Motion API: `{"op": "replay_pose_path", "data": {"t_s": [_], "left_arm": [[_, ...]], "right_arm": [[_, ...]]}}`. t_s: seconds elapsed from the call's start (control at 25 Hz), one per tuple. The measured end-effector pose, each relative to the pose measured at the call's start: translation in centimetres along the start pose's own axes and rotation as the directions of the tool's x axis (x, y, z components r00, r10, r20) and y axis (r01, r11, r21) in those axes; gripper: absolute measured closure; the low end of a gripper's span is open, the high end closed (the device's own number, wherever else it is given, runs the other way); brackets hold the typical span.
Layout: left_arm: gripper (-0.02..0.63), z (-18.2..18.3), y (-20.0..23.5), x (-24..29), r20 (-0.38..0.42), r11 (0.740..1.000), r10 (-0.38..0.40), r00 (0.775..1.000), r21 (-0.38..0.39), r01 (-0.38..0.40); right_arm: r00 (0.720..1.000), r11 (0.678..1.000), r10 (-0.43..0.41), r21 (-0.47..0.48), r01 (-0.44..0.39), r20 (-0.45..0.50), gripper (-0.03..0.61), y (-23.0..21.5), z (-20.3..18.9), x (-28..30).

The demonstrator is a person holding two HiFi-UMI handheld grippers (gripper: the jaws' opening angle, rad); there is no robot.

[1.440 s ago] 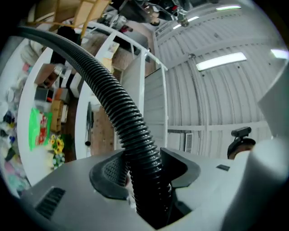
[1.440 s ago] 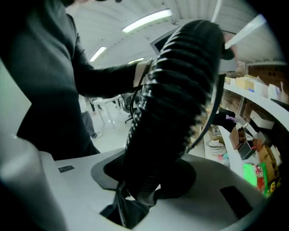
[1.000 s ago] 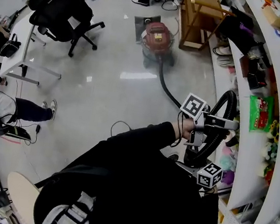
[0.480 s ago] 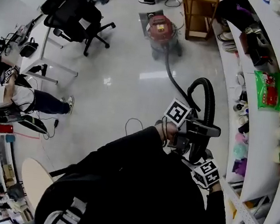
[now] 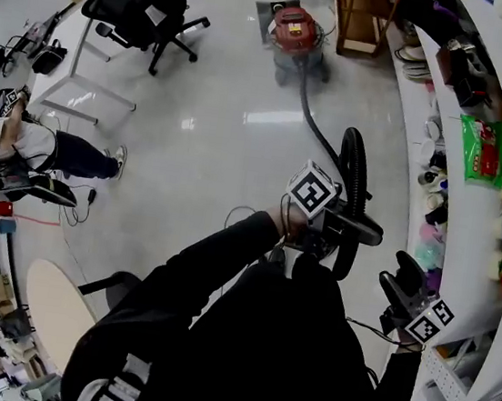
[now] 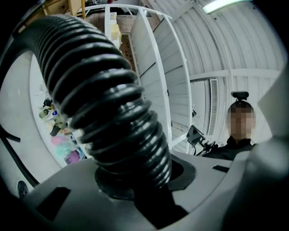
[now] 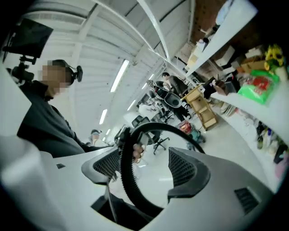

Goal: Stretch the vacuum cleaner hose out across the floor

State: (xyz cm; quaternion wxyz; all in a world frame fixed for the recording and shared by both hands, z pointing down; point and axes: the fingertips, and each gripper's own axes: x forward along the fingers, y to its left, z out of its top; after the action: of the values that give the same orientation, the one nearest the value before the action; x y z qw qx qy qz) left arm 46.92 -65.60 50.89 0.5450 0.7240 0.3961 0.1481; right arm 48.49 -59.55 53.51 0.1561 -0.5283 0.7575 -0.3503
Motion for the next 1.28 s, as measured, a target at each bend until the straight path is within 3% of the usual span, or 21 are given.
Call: {"op": "replay_pose_path", "data": {"t_s": [0.12,0.2,0.28,0.4,0.48,0.56,0.64,0.72,0.8,0.88,0.96,1.04,1.08,1.16,1.28], "left_arm": [[0.462,-5.8,-1.3,-0.2,-0.134,1.0,0.0,0.991,0.009,0.002],[0.462,-10.6,-2.5,-0.9,-0.268,0.999,0.011,0.963,0.032,-0.003],[0.462,-14.8,-3.9,-2.6,-0.371,0.999,0.022,0.928,0.051,-0.003],[0.462,-19.3,-5.7,-4.9,-0.459,0.998,0.042,0.887,0.069,-0.011],[0.462,-22.0,-6.3,-6.0,-0.52,0.996,0.065,0.852,0.08,-0.027],[0.46,-24.7,-7.1,-7.0,-0.577,0.996,0.079,0.813,0.088,-0.035],[0.46,-27.2,-7.8,-7.6,-0.618,0.995,0.091,0.781,0.094,-0.041],[0.46,-29.6,-8.4,-7.8,-0.645,0.994,0.1,0.757,0.101,-0.045],[0.46,-31.7,-8.9,-7.5,-0.663,0.994,0.097,0.742,0.098,-0.043],[0.462,-33.3,-9.4,-6.9,-0.666,0.995,0.091,0.74,0.088,-0.044],[0.462,-34.4,-9.8,-6.5,-0.664,0.995,0.1,0.741,0.085,-0.058],[0.462,-35.7,-9.7,-6.5,-0.672,0.991,0.135,0.728,0.099,-0.092],[0.462,-36.4,-9.3,-6.6,-0.677,0.987,0.163,0.717,0.114,-0.117],[0.463,-38.0,-8.5,-6.4,-0.691,0.973,0.23,0.685,0.149,-0.176],[0.466,-41.3,-8.1,-5.2,-0.737,0.948,0.309,0.601,0.192,-0.253]], "right_arm": [[0.982,0.969,-0.152,-0.211,0.126,-0.111,0.224,0.0,-0.7,0.8],[0.948,0.909,-0.252,-0.383,0.164,-0.193,0.224,0.7,-1.8,2.4],[0.904,0.809,-0.345,-0.568,0.15,-0.253,0.225,2.3,-3.2,4.6],[0.832,0.617,-0.455,-0.786,0.038,-0.317,0.224,4.2,-5.5,7.0],[0.797,0.505,-0.5,-0.862,-0.05,-0.339,0.224,5.3,-7.1,8.7],[0.785,0.406,-0.514,-0.905,-0.132,-0.345,0.224,6.8,-8.6,10.7],[0.778,0.326,-0.51,-0.919,-0.22,-0.367,0.224,8.1,-10.3,12.7],[0.752,0.29,-0.503,-0.903,-0.316,-0.425,0.224,8.8,-12.9,13.8],[0.714,0.292,-0.492,-0.867,-0.403,-0.498,0.224,9.1,-15.8,13.8],[0.678,0.283,-0.495,-0.838,-0.466,-0.544,0.225,9.1,-18.2,13.3],[0.664,0.221,-0.52,-0.836,-0.503,-0.537,0.237,9.2,-19.5,12.5],[0.67,0.158,-0.535,-0.84,-0.519,-0.514,0.36,9.5,-20.0,11.5],[0.67,0.145,-0.536,-0.838,-0.527,-0.514,0.361,9.6,-20.3,10.9],[0.668,0.139,-0.528,-0.829,-0.541,-0.524,0.37,9.9,-21.3,9.1],[0.661,0.173,-0.484,-0.803,-0.571,-0.574,0.374,10.8,-23.4,4.5]]}}
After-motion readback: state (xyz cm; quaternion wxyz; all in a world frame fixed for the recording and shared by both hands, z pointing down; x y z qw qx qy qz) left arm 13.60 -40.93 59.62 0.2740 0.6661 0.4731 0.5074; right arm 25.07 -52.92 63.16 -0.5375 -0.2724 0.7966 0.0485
